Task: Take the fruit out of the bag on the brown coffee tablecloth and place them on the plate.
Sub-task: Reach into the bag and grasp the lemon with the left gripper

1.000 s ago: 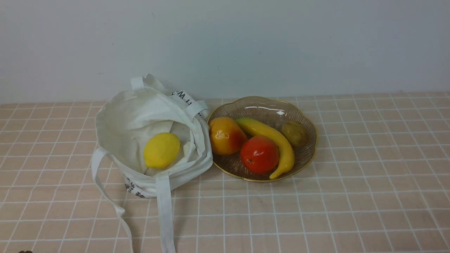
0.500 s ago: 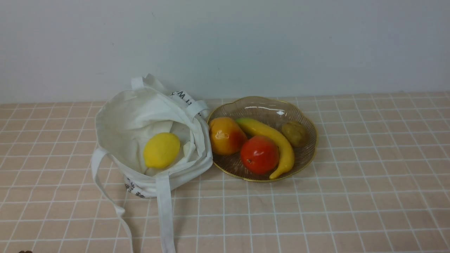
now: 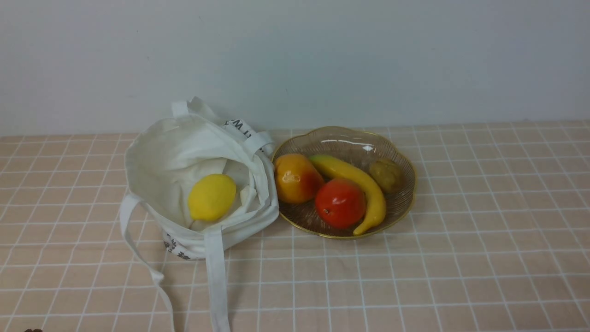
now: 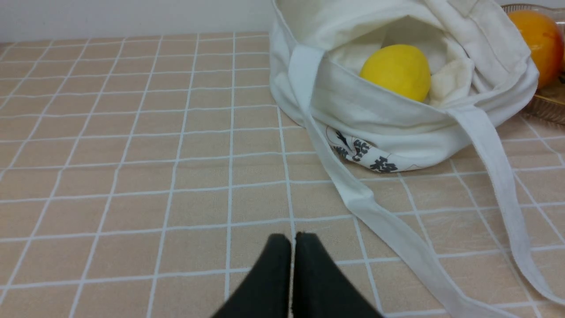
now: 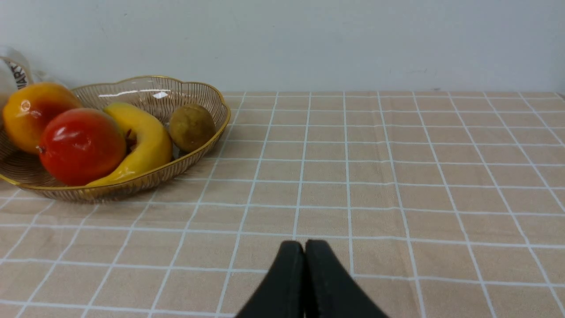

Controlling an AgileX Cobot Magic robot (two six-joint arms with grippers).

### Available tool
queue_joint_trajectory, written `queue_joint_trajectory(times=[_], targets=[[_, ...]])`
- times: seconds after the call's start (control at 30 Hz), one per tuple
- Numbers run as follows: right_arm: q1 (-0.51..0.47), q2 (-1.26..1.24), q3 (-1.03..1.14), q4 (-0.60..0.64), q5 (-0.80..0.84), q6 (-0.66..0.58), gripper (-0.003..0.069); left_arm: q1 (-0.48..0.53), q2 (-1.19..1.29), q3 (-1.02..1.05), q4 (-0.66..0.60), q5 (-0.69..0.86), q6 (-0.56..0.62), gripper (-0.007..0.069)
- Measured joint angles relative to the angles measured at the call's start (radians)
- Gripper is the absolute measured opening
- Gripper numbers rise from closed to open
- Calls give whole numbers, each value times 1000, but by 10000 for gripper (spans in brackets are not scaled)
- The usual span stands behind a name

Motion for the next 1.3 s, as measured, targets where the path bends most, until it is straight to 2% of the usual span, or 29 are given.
queue_joint_trajectory(times=[0.53,0.67,0.7,0.83,0.87,0.97,1.1,1.23,1.3], targets=[[0,0,0,0,0,0,-14,0,0,0,-23,0,-16,-7],[0,0,0,0,0,0,-14,0,0,0,-231,0,-159,-7],[0,0,0,0,0,0,-14,0,0,0,-376,2,-242,-7],[0,0,0,0,0,0,-14,0,0,0,-715,3,-373,-7],[0,0,0,0,0,0,-14,0,0,0,-751,3,-381,-7],[0,0,0,0,0,0,-14,0,0,0,-840,1,-371,-7],[0,0,0,0,0,0,-14,0,0,0,-872,27,-259,-7],[0,0,0,0,0,0,-14,0,24,-98,-857,163,-134,-8],[0,0,0,0,0,0,-14,-1,130,-230,-780,268,-71,-8]])
